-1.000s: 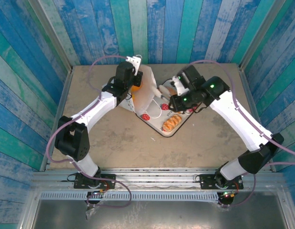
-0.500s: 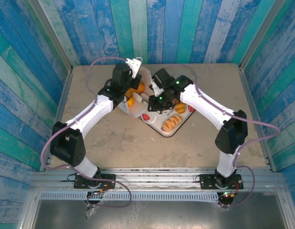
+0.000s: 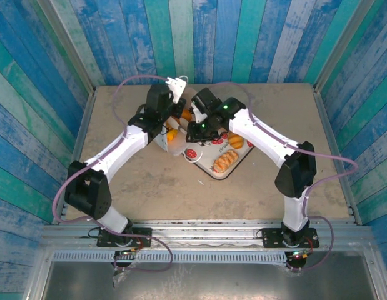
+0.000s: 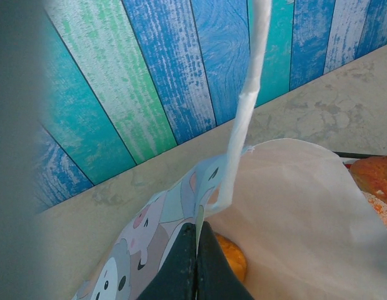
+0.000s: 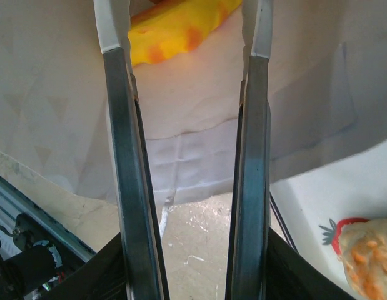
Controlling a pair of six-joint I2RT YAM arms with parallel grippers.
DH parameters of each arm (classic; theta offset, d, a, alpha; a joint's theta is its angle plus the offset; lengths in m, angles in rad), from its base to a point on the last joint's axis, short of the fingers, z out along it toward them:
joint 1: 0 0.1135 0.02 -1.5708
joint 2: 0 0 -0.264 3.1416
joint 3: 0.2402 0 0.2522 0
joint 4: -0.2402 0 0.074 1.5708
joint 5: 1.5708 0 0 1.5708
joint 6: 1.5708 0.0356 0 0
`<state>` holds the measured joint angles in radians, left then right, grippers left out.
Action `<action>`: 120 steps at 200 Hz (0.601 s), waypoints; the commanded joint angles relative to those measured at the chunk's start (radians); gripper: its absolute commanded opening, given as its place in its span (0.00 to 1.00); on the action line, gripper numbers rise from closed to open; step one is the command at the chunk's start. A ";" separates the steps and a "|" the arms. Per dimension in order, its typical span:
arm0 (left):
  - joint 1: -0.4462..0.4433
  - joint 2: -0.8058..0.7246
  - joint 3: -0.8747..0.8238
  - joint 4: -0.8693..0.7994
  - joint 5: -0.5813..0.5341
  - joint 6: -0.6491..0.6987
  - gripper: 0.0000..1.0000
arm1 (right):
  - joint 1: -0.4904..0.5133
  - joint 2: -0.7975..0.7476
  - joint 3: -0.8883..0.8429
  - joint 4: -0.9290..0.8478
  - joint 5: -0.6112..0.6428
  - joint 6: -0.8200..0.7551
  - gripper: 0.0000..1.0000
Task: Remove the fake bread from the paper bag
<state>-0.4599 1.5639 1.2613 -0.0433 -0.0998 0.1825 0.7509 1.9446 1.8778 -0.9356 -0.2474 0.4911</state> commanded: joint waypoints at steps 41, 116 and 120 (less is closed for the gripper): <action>0.000 -0.051 -0.012 0.041 0.007 0.012 0.00 | 0.018 0.011 0.012 -0.066 0.010 -0.028 0.46; 0.000 -0.061 -0.024 0.031 0.010 0.026 0.00 | 0.023 0.031 -0.037 -0.063 -0.110 -0.036 0.46; 0.000 -0.061 -0.026 0.031 0.011 0.026 0.00 | 0.023 0.033 -0.037 -0.062 -0.111 -0.037 0.46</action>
<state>-0.4599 1.5639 1.2537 -0.0307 -0.0948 0.1947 0.7654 1.9644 1.8477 -0.9874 -0.3107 0.4675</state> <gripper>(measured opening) 0.044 0.458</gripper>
